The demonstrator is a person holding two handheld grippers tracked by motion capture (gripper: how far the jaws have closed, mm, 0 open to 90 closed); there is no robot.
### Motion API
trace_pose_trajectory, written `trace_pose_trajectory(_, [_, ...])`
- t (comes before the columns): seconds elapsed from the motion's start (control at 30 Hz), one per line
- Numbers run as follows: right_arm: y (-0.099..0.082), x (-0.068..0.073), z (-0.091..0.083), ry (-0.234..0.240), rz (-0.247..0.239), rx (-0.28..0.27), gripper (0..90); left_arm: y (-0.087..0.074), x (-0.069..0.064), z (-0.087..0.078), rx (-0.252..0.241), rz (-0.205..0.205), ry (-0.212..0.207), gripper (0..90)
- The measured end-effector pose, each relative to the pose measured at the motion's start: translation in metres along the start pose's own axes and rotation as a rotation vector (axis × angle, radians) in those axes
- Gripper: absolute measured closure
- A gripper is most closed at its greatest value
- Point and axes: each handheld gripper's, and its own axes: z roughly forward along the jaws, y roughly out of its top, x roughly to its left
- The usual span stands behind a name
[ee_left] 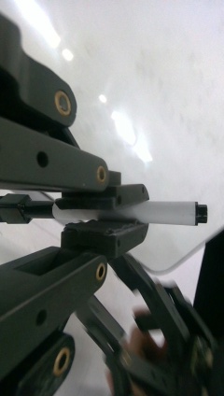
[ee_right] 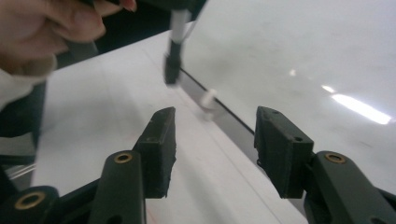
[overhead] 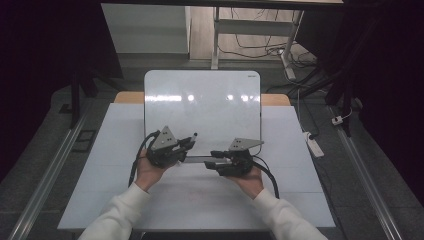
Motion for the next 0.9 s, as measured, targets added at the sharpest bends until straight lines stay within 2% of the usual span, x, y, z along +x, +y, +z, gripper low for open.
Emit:
trace_pose_trajectory(0.23, [-0.02, -0.015, -0.035, -0.106, 0.003, 0.012, 47.4, -0.008, 0.03, -0.013, 0.036, -0.081, 0.081, 81.9])
trace_pose_trajectory(0.5, [-0.044, -0.026, -0.08, -0.237, 0.007, -0.014, 47.4, -0.015, 0.052, -0.019, 0.091, -0.137, 0.156, 81.8])
trace_pose_trajectory(0.67, [-0.056, -0.032, -0.097, -0.284, 0.04, -0.029, 47.4, -0.018, 0.062, -0.019, 0.119, -0.161, 0.192, 81.8])
trace_pose_trajectory(0.9, [-0.06, -0.033, -0.101, -0.3, 0.042, -0.028, 47.2, -0.019, 0.073, -0.013, 0.165, -0.169, 0.236, 81.8])
